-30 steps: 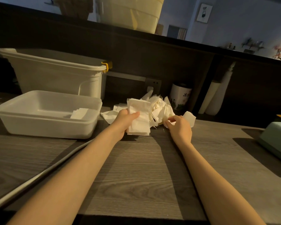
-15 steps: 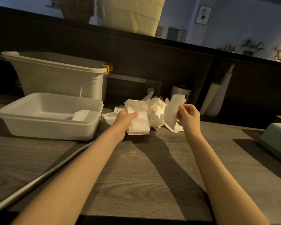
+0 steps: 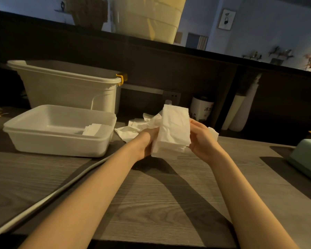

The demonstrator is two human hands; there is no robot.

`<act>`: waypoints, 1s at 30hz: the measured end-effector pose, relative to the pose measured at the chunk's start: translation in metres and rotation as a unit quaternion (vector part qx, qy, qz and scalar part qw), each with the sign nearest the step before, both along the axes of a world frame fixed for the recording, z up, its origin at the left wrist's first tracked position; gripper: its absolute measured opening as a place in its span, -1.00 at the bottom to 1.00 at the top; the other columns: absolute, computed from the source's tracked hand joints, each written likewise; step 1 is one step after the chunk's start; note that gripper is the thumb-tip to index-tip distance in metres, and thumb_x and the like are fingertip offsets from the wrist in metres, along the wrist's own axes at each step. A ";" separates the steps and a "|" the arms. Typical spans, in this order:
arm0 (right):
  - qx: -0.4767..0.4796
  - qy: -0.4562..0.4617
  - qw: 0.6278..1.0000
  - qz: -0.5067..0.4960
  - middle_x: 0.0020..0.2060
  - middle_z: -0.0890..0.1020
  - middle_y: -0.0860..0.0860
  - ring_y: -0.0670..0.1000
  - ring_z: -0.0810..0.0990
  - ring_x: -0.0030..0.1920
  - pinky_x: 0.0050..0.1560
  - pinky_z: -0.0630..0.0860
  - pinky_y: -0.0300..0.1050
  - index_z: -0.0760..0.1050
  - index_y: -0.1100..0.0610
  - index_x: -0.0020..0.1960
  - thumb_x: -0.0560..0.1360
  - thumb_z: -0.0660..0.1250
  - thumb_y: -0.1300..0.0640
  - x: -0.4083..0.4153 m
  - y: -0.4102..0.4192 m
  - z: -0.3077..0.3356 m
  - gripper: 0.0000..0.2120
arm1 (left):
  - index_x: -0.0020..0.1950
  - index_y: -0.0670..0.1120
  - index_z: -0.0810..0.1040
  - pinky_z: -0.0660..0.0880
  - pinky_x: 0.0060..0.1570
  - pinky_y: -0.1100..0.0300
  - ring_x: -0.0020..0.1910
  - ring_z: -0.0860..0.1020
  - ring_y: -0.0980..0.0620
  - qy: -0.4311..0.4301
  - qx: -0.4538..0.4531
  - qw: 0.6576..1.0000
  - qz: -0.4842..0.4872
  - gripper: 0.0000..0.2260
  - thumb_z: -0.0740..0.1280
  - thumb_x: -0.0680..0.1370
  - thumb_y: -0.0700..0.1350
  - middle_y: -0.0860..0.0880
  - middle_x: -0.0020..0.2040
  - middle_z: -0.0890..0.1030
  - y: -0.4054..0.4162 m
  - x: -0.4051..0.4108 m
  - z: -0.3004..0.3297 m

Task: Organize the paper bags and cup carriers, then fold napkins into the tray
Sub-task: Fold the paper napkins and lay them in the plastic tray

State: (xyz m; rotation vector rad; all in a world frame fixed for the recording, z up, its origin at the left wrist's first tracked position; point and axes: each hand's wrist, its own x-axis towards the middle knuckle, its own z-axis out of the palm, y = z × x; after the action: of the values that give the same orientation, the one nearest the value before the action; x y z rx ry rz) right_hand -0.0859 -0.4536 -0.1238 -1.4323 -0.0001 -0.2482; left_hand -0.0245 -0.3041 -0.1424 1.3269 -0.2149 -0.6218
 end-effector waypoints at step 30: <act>-0.105 0.123 0.986 -0.032 0.13 0.53 0.12 0.08 0.61 0.04 0.03 0.61 -0.03 0.23 0.19 0.39 0.45 0.41 0.12 0.007 0.027 -0.016 -0.39 | 0.30 -0.08 0.37 0.53 0.12 -0.08 0.07 0.57 -0.13 0.050 -0.052 0.983 0.170 -0.68 0.26 0.58 -0.04 -0.14 0.14 0.56 -0.007 -0.007 0.006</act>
State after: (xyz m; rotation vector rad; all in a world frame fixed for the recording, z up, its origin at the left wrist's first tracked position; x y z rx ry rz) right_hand -0.0787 -0.4264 -0.1396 -1.6666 0.2281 -0.1246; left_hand -0.0312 -0.3113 -0.1361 1.1923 0.0612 -0.3800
